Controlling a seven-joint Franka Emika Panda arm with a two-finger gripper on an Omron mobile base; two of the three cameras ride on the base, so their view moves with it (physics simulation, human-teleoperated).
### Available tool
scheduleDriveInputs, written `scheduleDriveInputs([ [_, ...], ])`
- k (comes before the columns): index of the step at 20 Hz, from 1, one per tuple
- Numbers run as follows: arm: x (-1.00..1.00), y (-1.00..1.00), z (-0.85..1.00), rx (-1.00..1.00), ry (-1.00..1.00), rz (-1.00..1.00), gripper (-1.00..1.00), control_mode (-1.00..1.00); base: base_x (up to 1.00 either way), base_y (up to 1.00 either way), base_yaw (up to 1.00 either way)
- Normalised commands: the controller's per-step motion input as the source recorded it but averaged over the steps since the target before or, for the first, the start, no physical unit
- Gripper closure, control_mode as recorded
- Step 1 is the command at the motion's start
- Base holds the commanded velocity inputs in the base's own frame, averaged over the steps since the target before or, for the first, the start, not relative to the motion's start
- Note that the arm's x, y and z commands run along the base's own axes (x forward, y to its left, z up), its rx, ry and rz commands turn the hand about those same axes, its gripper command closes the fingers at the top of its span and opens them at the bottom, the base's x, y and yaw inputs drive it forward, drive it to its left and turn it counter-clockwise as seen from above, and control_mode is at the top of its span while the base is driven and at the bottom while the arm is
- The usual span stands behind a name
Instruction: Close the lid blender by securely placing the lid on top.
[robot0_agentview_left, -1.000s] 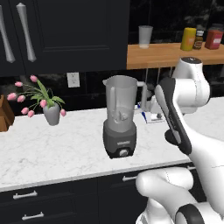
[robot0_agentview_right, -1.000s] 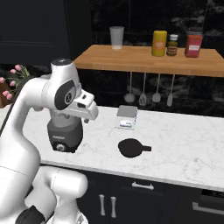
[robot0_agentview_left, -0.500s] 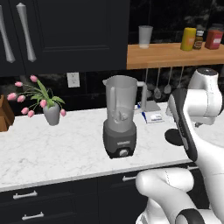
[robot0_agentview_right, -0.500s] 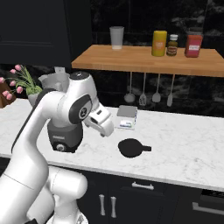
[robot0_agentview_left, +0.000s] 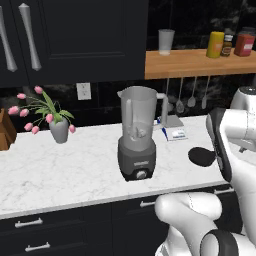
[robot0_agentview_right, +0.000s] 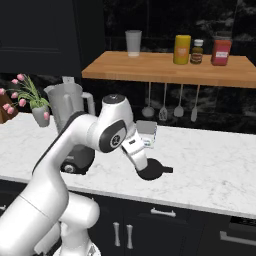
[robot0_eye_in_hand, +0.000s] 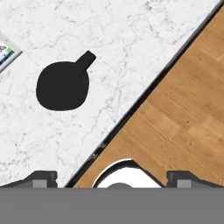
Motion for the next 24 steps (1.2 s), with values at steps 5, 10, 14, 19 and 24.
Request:
scheduleDriveInputs([
  [5, 0.11, -0.65, -0.14, 0.0, 0.05, -0.18, -1.0, -1.0, 0.0, 0.0, 0.0],
  [10, 0.19, -0.52, -0.18, 0.0, 0.03, -0.15, -1.0, -1.0, 0.0, 0.0, 0.0],
  [14, 0.38, -0.4, -0.32, 0.02, 0.0, -0.15, -1.0, -1.0, 0.0, 0.0, 0.0],
  [19, 0.5, -0.24, -0.18, 0.11, 0.0, -0.1, -1.0, -1.0, 0.0, 0.0, 0.0],
  [24, 0.45, -0.05, -0.12, 0.13, 0.0, -0.04, -1.0, -1.0, 0.0, 0.0, 0.0],
])
